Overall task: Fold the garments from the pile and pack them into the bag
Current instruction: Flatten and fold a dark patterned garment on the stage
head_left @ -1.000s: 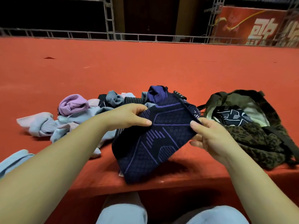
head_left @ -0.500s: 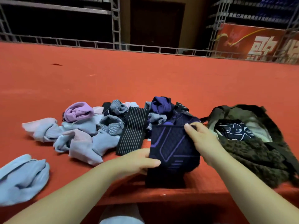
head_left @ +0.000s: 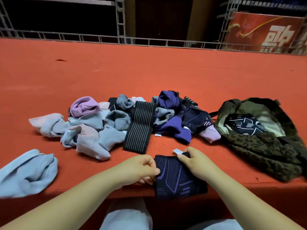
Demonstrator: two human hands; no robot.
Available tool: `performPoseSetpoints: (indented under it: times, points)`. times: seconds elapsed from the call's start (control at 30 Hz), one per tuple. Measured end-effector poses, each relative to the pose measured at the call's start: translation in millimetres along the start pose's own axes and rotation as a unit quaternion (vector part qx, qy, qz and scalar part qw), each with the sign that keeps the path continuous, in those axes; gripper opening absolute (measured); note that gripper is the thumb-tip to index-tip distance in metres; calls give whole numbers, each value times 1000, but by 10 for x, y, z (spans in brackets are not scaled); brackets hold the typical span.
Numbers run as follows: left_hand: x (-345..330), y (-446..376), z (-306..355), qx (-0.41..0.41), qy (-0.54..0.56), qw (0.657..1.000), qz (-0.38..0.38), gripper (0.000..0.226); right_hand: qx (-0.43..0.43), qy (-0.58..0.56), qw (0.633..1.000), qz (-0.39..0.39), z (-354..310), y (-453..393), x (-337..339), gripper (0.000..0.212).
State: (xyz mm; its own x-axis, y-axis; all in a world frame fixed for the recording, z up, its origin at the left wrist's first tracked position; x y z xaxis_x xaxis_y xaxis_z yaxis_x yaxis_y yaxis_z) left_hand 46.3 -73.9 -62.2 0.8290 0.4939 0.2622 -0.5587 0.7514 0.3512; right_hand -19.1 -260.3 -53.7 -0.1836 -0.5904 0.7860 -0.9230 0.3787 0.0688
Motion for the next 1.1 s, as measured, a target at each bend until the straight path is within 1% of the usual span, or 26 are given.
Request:
performPoseSetpoints:
  times: [0.07, 0.1, 0.13, 0.17, 0.2, 0.23, 0.27, 0.33, 0.37, 0.4, 0.47, 0.53, 0.57, 0.67, 0.73, 0.77, 0.8, 0.87, 0.97, 1.03, 1.1]
  points:
    - [45, -8, -8, -15, -13, 998, 56, 20, 3, 5, 1000, 17, -12, -46, -2, 31]
    - [77, -8, -14, -37, -39, 994, 97, 24, 2, 8, 1000, 24, -11, -67, -6, 30]
    - [118, 26, 5, -73, -89, 982, 146, 28, 0, 15, 999, 31, -8, -88, -10, 30]
    - [147, 69, 35, -123, -152, 963, 184, 32, -2, 28, 999, 38, 0, -110, -15, 30]
    - [137, 118, 83, -187, -207, 941, 194, 34, -5, 44, 998, 45, 7, -128, -18, 31]
    - [88, 162, 121, -248, -259, 918, 172, 41, -8, 59, 997, 50, 15, -132, -21, 30]
    - [14, 187, 133, -275, -312, 901, 120, 54, -11, 69, 996, 57, 24, -127, -19, 30]
    - [-131, 179, 47, -248, -420, 873, 9, 80, 2, 74, 994, 76, 32, -81, 15, 30]
    - [-170, 149, -29, -226, -464, 856, -20, 86, 26, 71, 993, 87, 27, -46, 45, 29]
    - [-183, 132, -71, -218, -491, 843, -25, 88, 66, 65, 991, 96, 15, 1, 75, 28]
    - [-174, 108, -103, -224, -507, 833, -5, 86, 178, 51, 978, 93, -38, 133, 129, 27]
    - [-155, 76, -127, -242, -496, 834, 21, 82, 269, 57, 960, 44, -59, 284, 124, 34]
    - [-147, 59, -142, -257, -487, 834, 36, 79, 291, 66, 954, 13, -41, 348, 105, 39]
    - [-167, 34, -158, -298, -466, 828, 91, 65, 308, 121, 941, -63, 108, 489, 34, 63]
    - [-167, 14, -162, -297, -438, 842, 101, 52, 297, 141, 941, -81, 237, 525, 5, 73]
    - [-164, 7, -156, -296, -417, 854, 97, 47, 293, 141, 943, -72, 277, 532, 10, 72]
    - [-160, 10, -133, -299, -390, 866, 89, 43, 297, 138, 943, -52, 295, 535, 25, 65]
    - [-149, 33, -59, -309, -323, 892, 70, 36, 306, 116, 945, 1, 317, 522, 70, 41]
    - [-132, 80, 7, -290, -247, 923, 52, 34, 261, 24, 965, 22, 294, 520, 135, 14]
    - [-109, 93, -2, -260, -211, 941, 50, 35, 227, -26, 974, 15, 256, 524, 158, 6]
    - [-78, 88, -34, -217, -175, 958, 67, 36, 218, -61, 974, 9, 194, 527, 170, 9]
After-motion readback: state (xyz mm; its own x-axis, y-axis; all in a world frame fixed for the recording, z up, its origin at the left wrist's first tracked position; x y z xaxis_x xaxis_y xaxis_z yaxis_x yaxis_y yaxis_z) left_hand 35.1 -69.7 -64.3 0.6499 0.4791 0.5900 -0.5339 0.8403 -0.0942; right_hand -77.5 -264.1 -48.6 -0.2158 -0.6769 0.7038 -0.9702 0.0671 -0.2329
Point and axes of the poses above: each hand's wrist, its own y-axis away from the middle knuckle, its own x-axis out of the back of the hand, z = x × y, the point moved 5 cm from there along -y, towards the middle knuckle, and after that the axes turned 4 degrees about x, right-handed, at the moved point
